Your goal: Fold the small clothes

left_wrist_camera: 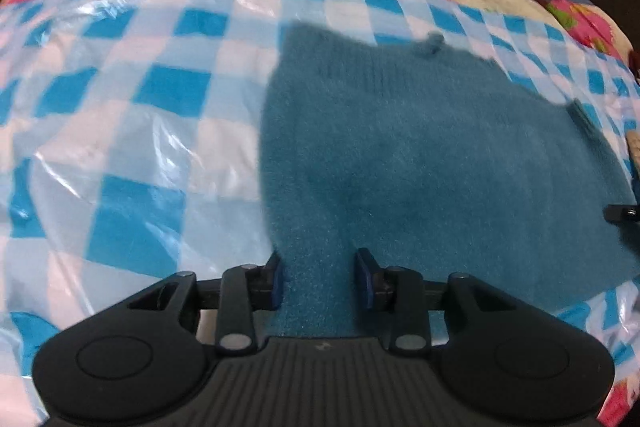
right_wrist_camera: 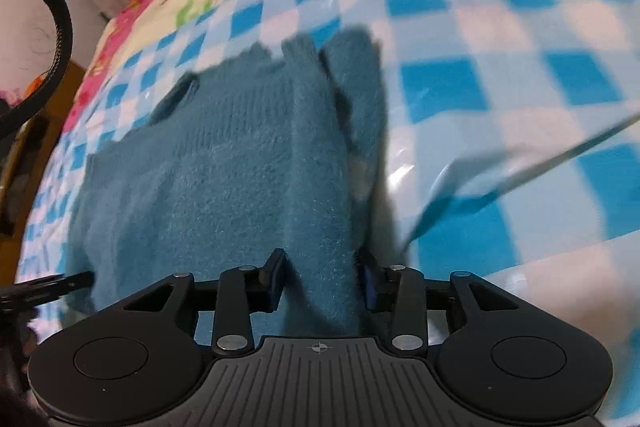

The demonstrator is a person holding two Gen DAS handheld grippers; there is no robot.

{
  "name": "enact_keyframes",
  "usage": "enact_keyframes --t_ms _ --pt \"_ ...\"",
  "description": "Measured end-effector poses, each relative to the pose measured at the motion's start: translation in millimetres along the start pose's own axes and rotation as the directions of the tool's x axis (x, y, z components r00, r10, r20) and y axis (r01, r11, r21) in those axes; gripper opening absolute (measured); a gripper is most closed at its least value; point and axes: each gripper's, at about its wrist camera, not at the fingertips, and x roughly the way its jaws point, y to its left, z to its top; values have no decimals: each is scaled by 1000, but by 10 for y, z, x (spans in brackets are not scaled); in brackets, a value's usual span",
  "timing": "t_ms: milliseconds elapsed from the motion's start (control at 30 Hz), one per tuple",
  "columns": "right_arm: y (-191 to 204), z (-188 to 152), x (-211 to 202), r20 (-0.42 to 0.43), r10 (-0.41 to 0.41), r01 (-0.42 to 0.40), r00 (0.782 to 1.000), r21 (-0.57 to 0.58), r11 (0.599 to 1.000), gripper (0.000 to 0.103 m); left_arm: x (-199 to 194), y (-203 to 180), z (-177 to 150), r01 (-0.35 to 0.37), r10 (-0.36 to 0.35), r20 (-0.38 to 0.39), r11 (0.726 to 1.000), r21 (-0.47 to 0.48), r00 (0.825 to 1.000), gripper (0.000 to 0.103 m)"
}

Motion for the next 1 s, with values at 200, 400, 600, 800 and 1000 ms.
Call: enact_keyframes --t_ms 200,400,600,800,1000 --pt "424 261 -343 269 30 1 963 -114 994 56 -57 -39 162 -95 91 125 995 31 988 41" --pt "1173 458 528 109 158 -121 981 -283 952 66 77 105 293 -76 79 142 997 -28 987 44" --pt "1476 481 1130 83 87 -63 993 -255 965 63 87 73 233 -86 88 173 996 -15 981 44" --pt "1471 440 1068 84 40 -14 996 -290 957 9 8 141 208 -55 64 199 997 -52 978 44" --pt "1473 576 857 157 113 -75 981 -231 970 5 -326 153 269 -44 66 320 996 -75 945 44"
